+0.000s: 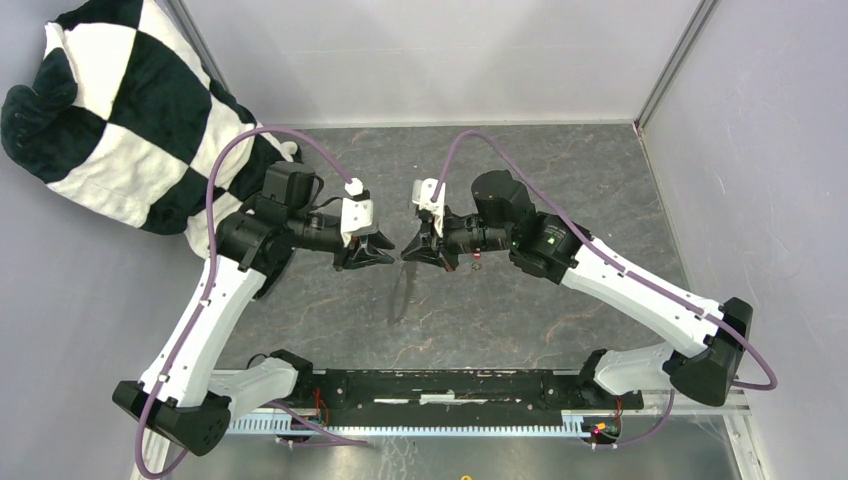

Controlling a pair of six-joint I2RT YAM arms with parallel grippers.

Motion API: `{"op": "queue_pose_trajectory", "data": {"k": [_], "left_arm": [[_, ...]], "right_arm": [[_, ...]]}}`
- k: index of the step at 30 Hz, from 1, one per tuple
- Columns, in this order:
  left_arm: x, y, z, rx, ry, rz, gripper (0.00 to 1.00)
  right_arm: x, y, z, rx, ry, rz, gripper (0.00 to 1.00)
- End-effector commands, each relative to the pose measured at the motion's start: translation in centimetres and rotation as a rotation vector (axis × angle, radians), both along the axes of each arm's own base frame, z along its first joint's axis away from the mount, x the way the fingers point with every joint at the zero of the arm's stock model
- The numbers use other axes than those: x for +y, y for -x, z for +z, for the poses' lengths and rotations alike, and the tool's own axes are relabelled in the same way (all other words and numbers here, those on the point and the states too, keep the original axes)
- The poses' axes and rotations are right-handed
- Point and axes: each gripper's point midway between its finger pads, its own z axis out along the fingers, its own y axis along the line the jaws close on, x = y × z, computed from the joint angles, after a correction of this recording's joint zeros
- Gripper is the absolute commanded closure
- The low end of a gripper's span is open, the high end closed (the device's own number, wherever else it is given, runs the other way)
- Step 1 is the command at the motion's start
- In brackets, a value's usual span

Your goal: Put the keys on the keyring

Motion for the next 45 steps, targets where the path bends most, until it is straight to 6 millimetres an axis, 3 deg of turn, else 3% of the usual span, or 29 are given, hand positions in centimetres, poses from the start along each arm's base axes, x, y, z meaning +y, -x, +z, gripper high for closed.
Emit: {"op": "queue_pose_trajectory", "data": {"k": [1, 9, 18, 27, 31, 38, 39, 43, 45], "left_arm": [[-0.1, 0.5, 1.2, -0.064, 0.008, -0.051, 0.65], [-0.1, 1.7, 0.0, -0.008, 0.009, -0.071, 0.69], [-0.2, 1.6, -1.4, 0.051, -0.027, -0.051, 0.60], [-0.4, 1.6, -1.9, 0.087, -0.039, -0.048, 0.60], [-0.5, 1.8, -1.8, 0.082, -0.034, -0.060, 0.70], [-0.8, 1.2, -1.6, 0.072, -0.019, -0.036, 0.97], [-0.8, 1.1, -1.5, 0.071, -0.013, -0.028, 0.98], [-1.2, 1.4, -0.6, 0.056, 0.041, -0.032, 0.98], [-1.3, 1.8, 0.2, 0.013, 0.077, -0.052, 0.98]], "right_arm": [[0.4, 0.0, 1.9, -0.054, -0.022, 0.014, 0.99], [1.1, 0.4, 2.4, -0.046, -0.050, 0.040, 0.99], [1.7, 0.8, 2.8, -0.044, -0.070, 0.062, 0.99], [1.9, 1.1, 3.0, -0.042, -0.085, 0.070, 0.99], [2.0, 1.1, 3.3, -0.042, -0.096, 0.070, 0.99], [2.1, 1.5, 3.6, -0.033, -0.105, 0.084, 0.99], [2.0, 1.6, 3.8, -0.033, -0.112, 0.085, 0.94], [1.3, 1.8, 5.0, -0.047, -0.140, 0.064, 0.58], [0.2, 1.4, 6.1, -0.083, -0.167, 0.010, 0.50]]}}
